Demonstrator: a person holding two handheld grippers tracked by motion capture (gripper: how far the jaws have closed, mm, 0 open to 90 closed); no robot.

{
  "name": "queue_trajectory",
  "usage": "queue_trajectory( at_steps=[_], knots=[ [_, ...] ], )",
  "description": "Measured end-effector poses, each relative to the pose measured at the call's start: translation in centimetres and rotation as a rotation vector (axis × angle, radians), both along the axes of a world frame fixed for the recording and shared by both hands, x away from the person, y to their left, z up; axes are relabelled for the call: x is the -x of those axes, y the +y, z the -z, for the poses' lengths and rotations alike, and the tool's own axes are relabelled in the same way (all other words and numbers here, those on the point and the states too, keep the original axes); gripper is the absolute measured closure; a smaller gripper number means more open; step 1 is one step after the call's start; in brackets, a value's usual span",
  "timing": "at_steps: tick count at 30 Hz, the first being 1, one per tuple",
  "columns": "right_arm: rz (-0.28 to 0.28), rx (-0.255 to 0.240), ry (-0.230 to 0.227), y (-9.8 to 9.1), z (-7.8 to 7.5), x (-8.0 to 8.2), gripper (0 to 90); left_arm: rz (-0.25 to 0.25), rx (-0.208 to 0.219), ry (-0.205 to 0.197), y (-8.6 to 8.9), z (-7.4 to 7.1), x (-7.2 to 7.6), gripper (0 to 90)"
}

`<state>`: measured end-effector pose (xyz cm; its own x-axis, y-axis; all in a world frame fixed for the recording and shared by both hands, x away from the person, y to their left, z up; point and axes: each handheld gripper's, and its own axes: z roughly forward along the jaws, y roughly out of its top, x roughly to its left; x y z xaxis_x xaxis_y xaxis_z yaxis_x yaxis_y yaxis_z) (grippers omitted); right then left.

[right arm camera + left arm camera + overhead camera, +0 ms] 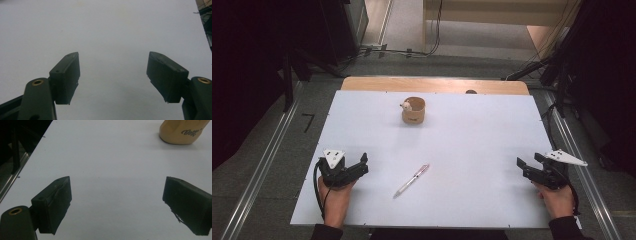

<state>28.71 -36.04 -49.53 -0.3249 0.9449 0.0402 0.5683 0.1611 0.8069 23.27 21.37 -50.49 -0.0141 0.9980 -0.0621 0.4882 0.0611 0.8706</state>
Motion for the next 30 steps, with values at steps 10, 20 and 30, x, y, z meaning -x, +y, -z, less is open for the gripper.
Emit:
queue_trajectory(
  at_steps=[10, 20, 30],
  knots=[
    [-0.001, 0.005, -0.001, -0.32, 0.02, 0.03, 25.2, 0.008, -0.002, 0.009, -0.23, 0.17, -0.1, 9.3],
    [0.005, 0.006, -0.003, -0.4, -0.04, 0.19, 25.2, 0.012, 0.009, 0.012, -0.25, 0.17, -0.12, 9.3],
    [0.005, 0.007, -0.006, -0.7, -0.02, 0.29, 25.2, 0.037, 0.018, 0.018, -0.75, -0.04, -0.01, 9.3]
  ],
)
